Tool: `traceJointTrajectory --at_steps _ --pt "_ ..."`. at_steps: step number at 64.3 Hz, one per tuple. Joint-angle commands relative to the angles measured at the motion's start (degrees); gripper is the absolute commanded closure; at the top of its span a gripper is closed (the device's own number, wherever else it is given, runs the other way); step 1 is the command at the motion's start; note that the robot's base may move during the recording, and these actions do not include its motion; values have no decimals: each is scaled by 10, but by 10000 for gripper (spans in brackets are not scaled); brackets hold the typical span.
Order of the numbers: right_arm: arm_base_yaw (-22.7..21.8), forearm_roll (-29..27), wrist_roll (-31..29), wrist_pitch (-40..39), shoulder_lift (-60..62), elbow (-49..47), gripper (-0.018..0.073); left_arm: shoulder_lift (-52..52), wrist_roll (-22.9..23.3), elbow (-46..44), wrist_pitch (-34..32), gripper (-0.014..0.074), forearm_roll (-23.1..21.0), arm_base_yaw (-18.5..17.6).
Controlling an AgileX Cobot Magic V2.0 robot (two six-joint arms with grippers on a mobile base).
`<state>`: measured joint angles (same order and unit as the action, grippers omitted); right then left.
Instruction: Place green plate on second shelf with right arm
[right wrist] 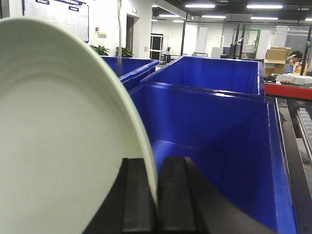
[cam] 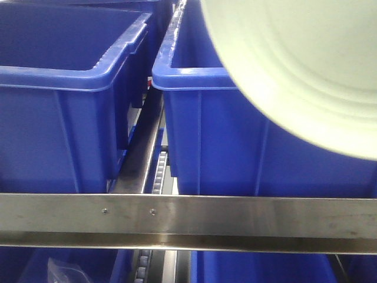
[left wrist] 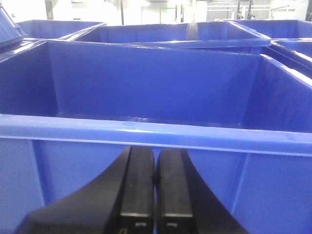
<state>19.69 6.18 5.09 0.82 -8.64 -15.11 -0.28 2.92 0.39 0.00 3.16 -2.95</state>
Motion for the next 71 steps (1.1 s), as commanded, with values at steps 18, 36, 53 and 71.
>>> traceJointTrajectory --at_steps 18,36,53,71 --pt "-2 0 3 -179 -4 -19 506 -9 4 24 -47 466 -2 -2" --pt "-2 -27 2 -318 -5 -19 506 -9 4 24 -47 466 -2 -2" --pt "-2 -219 -75 -336 -131 -21 506 -9 4 24 -47 466 -2 -2" --pt "-2 -302 -79 -605 -425 -82 506 -9 4 24 -47 466 -2 -2"
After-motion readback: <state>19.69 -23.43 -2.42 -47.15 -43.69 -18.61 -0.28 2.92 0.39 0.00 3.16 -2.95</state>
